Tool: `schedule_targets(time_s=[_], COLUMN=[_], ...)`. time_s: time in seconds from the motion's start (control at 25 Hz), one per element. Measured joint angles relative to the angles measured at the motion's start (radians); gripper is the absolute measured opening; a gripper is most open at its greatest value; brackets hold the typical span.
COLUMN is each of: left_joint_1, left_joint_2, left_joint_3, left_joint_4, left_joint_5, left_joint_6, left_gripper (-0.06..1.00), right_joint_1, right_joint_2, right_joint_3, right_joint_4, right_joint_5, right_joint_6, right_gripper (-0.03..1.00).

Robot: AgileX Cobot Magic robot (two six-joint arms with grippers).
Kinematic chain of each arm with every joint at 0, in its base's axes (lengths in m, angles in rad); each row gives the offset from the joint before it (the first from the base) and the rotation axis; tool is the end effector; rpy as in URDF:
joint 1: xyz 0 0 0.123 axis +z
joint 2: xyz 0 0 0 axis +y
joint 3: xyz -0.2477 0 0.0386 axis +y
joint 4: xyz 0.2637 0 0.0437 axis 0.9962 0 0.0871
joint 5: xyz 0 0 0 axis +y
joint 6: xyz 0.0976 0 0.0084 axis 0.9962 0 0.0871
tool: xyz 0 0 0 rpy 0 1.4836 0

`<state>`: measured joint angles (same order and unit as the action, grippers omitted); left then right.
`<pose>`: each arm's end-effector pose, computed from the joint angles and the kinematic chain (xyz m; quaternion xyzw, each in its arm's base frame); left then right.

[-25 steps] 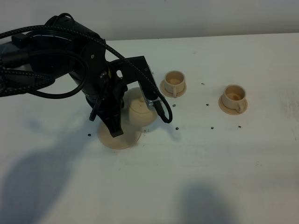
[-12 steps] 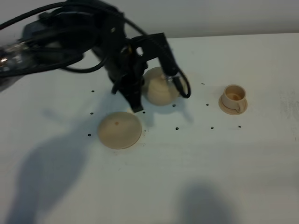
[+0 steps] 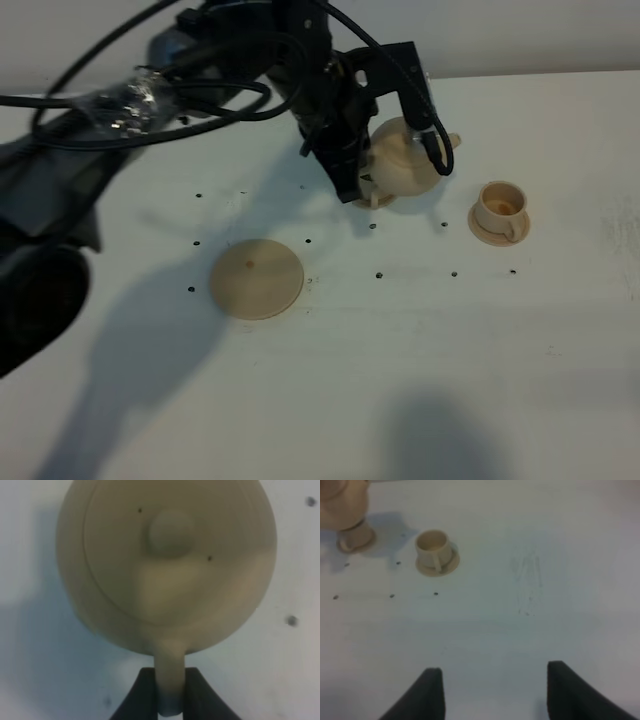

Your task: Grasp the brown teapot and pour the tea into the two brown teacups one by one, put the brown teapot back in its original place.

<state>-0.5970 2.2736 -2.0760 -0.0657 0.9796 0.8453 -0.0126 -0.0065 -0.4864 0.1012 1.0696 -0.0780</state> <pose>0.4121 -0.2866 0.1914 0.6324 0.7365 -0.0011 0.2399 0.0499 0.0081 0.2775 -0.0300 0.8558 0.0272 0.5158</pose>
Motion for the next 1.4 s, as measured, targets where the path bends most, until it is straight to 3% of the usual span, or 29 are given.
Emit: schedule_targets(time_s=[0.32,0.64,0.88,1.28,1.4], left_joint_1=[-0.017,-0.031,-0.051,-0.103,-0.113], left_joint_2=[0.175,0.212,0.212,0.212,0.212], left_joint_3=[-0.199,-0.243,-0.243,-0.243,-0.243], left_joint_4=[-0.038,-0.033,0.042,0.289,0.307], left_joint_5=[0.014,0.008,-0.018,-0.098,-0.116], left_joint_6=[0.078,0.102,0.105,0.088,0.087], left_gripper=[0.16,0.16,0.16,0.16,0.16], right_joint_1=[0.0,0.0,0.0,0.0,0.0], right_joint_2=[0.0,0.0,0.0,0.0,0.0], right_joint_3=[0.0,0.0,0.0,0.0,0.0], right_joint_4=[0.0,0.0,0.0,0.0,0.0], right_joint_5=[0.0,0.0,0.0,0.0,0.0], right_joint_6=[0.0,0.0,0.0,0.0,0.0], right_gripper=[0.45,0.45,0.45,0.45,0.45])
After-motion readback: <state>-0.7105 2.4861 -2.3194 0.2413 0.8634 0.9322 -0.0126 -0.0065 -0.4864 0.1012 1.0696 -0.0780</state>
